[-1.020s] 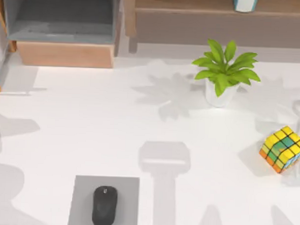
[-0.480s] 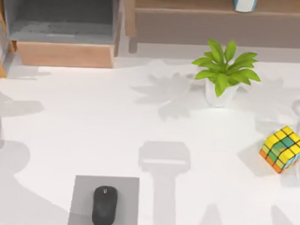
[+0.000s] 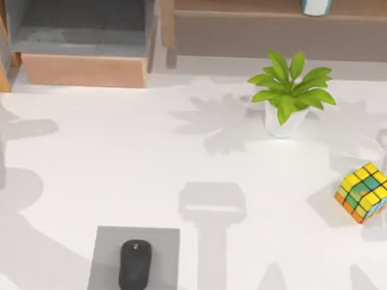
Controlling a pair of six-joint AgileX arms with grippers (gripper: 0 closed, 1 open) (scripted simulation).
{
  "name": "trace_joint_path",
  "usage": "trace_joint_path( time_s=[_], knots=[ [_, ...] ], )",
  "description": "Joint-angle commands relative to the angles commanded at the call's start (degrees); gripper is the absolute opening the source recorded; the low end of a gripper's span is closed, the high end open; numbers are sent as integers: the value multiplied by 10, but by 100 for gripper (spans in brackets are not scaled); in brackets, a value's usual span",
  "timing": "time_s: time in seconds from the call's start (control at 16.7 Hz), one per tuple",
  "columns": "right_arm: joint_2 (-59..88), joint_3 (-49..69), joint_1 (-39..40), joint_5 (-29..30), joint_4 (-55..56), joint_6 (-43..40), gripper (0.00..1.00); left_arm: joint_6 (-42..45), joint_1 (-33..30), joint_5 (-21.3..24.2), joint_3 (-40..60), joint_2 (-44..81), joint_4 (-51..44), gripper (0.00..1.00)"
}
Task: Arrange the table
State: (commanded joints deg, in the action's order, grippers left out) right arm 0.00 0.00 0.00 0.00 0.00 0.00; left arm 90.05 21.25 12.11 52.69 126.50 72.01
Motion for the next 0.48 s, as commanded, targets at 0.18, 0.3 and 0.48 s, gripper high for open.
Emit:
trace_joint_path(
  time_s=[0.18, 0.3, 0.48],
  knots=[
    [0, 0, 0, 0, 0, 0, 100, 0, -9, -7, 42, 20, -21, 0],
    [0, 0, 0, 0, 0, 0, 100, -1, -18, -16, 91, 41, -45, 0],
    [0, 0, 0, 0, 0, 0, 100, -2, -30, -29, 152, 68, -79, 0]
  ],
)
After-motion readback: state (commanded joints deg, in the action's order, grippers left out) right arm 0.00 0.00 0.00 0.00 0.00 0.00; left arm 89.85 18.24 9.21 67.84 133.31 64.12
